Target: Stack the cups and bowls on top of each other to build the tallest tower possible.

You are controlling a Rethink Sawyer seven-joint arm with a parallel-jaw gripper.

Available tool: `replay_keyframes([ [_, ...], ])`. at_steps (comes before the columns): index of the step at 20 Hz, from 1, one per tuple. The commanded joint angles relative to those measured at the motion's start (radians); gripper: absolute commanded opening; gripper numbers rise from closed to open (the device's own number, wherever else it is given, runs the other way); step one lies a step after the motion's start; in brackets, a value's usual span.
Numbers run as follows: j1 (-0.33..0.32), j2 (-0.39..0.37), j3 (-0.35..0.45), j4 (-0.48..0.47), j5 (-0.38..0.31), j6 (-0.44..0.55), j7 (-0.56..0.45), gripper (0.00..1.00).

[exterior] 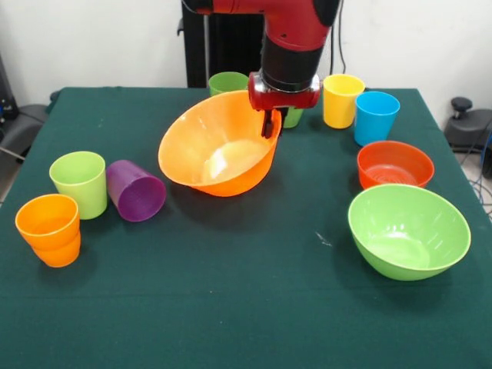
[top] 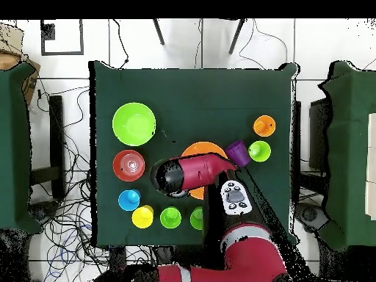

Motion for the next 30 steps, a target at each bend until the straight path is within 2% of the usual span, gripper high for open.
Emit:
replay_keyframes([
  [1, 0.0, 0.063, 0.04, -0.089, 0.008, -0.062, 0.085, 0.0],
  [3, 0.011, 0.078, 0.033, -0.104, 0.005, -0.068, 0.095, 0.0],
  [10, 0.048, 0.045, 0.016, -0.08, -0.005, -0.059, 0.107, 0.0],
  [18, 0.062, 0.048, 0.011, -0.086, 0.001, -0.059, 0.107, 0.0],
  [30, 0.009, 0.036, 0.035, -0.044, -0.002, -0.082, 0.065, 0.0],
])
